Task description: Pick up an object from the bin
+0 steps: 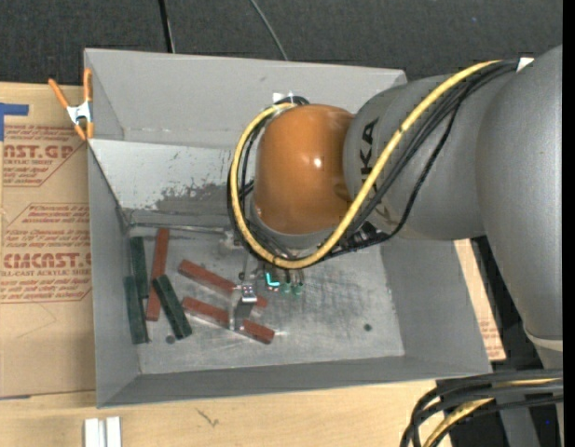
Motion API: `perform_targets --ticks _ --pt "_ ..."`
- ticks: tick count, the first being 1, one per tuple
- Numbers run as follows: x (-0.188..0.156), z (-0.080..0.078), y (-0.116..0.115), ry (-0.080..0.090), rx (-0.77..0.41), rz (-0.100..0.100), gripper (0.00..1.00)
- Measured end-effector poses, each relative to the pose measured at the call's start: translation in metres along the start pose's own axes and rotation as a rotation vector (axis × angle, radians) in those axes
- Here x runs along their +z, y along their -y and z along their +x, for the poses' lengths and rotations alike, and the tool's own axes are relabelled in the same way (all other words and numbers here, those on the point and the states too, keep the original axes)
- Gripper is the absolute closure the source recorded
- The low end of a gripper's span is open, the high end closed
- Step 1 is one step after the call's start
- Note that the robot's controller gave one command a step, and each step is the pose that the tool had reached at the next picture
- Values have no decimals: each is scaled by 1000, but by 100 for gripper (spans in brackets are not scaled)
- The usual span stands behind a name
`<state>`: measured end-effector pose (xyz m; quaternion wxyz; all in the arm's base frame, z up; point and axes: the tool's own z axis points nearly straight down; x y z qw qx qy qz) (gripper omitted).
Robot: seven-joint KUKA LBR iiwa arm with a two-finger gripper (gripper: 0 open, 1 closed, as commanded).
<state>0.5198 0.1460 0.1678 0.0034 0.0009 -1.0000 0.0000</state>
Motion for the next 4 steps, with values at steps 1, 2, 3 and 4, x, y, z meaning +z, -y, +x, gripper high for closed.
perform_targets --ticks 1,2,3,4 --pt "-4 -2 1 7 1 -1 0" --pt "60 1 6 9 129 -2 0" --pt "96 1 4 5 357 -1 0" --pt "74 23 7 5 384 -1 0"
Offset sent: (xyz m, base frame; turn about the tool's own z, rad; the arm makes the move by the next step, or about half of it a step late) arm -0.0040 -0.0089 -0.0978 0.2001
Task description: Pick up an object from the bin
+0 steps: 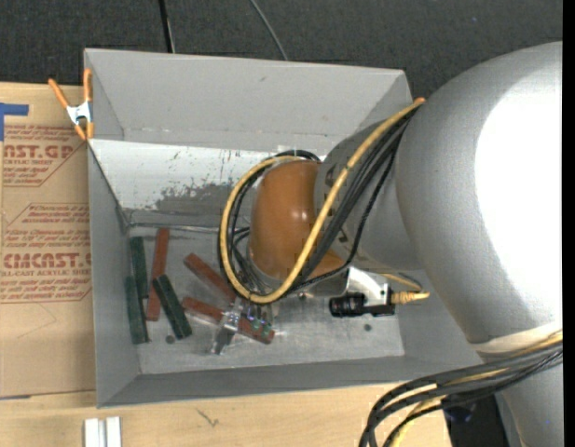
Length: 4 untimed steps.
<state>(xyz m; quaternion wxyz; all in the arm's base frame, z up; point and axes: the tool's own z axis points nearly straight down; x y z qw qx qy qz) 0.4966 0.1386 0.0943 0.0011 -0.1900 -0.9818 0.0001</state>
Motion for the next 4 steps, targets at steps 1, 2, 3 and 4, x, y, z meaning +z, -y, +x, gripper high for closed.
perform_targets --ticks 1,2,3,4 --pt "15 -13 -9 3 -20 -1 0" --pt "21 15 5 2 13 -8 100" --pt "21 15 5 2 13 -8 100" --pt "13 15 6 0 13 -3 100"
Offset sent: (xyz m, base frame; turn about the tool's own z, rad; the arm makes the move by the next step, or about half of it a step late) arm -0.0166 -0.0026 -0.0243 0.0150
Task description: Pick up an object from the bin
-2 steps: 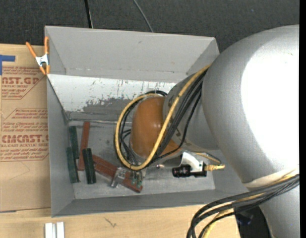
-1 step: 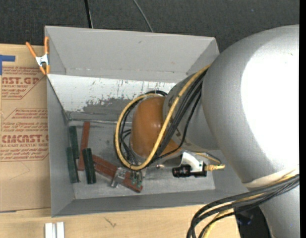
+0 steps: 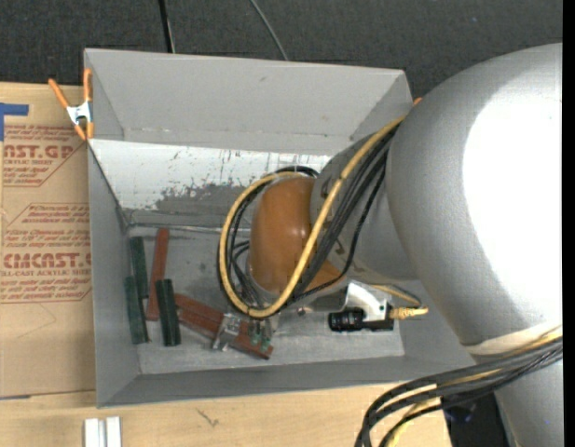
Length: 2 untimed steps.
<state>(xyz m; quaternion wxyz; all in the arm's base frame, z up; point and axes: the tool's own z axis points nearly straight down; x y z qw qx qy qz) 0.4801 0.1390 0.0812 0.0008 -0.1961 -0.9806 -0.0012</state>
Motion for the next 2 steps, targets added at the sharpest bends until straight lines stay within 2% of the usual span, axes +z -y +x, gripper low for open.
perform_targets --ticks 1,2 --pt "-21 1 1 -4 1 6 100" --pt "-41 0 0 0 1 3 100"
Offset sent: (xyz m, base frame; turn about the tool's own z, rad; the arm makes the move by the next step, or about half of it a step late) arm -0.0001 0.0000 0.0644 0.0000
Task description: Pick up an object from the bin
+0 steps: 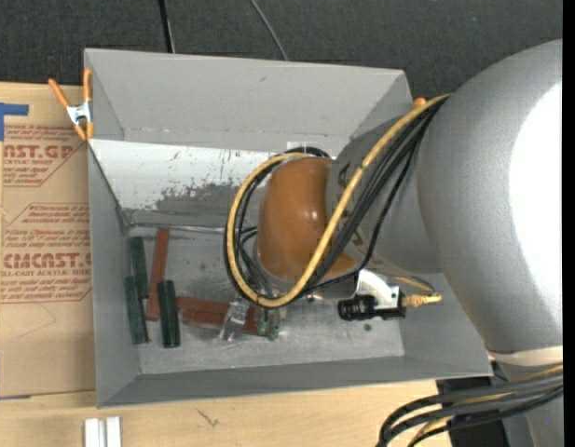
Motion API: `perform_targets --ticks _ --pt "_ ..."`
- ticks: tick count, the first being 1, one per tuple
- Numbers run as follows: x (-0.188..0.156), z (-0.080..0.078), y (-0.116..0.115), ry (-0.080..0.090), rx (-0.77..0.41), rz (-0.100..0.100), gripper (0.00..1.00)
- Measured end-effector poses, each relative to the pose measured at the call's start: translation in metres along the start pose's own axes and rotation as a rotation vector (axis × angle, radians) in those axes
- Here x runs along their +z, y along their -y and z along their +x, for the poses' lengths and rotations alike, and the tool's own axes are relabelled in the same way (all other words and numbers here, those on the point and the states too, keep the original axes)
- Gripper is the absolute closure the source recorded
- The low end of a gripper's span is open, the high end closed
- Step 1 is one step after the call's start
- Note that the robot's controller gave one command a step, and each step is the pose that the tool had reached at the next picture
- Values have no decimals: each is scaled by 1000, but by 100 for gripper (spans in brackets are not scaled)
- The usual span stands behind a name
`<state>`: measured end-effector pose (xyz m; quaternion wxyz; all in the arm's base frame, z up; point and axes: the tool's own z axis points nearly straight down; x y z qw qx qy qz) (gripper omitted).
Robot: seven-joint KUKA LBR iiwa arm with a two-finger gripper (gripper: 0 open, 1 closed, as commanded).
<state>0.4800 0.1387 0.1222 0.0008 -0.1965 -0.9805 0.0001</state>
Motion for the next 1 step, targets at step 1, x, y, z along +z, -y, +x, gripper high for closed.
perform_targets --ticks 1 --pt "-13 0 0 1 0 0 100"
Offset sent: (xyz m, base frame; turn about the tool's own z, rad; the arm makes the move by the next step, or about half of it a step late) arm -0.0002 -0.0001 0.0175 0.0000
